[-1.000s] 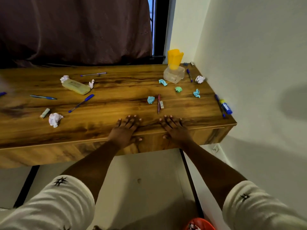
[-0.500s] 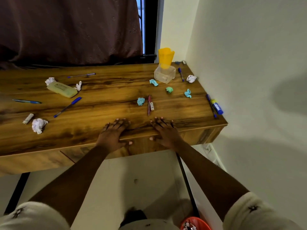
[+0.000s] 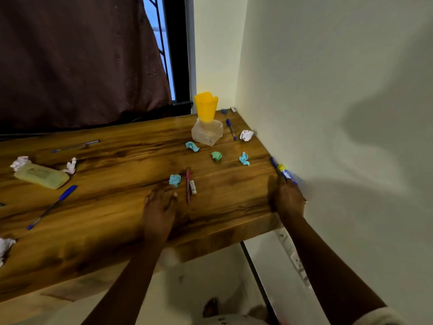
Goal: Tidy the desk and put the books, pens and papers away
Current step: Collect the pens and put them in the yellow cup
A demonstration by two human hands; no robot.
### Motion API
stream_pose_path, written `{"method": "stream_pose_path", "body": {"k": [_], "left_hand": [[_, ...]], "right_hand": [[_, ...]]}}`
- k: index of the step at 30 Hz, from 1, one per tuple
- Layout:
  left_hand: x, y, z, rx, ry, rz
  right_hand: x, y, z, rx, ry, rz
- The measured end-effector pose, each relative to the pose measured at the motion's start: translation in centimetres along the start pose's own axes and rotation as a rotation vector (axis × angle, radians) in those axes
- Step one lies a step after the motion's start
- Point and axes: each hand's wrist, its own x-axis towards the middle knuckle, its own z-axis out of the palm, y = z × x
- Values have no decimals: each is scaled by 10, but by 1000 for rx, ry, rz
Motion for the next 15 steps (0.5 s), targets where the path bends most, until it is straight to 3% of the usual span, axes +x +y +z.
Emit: {"method": "stream_pose_path", "body": {"k": [4, 7, 10, 15], "left_hand": [[19, 45, 30, -176, -84, 110], [33, 61, 50, -275, -175, 87], [43, 75, 66, -305, -235, 54], [56, 106, 81, -545, -346, -145]], "right_hand": [[4, -2, 2, 75, 92, 25], [13, 1, 1, -140, 156, 67], [20, 2, 2, -344, 92, 96], [24, -2, 7, -253, -9, 115]]}}
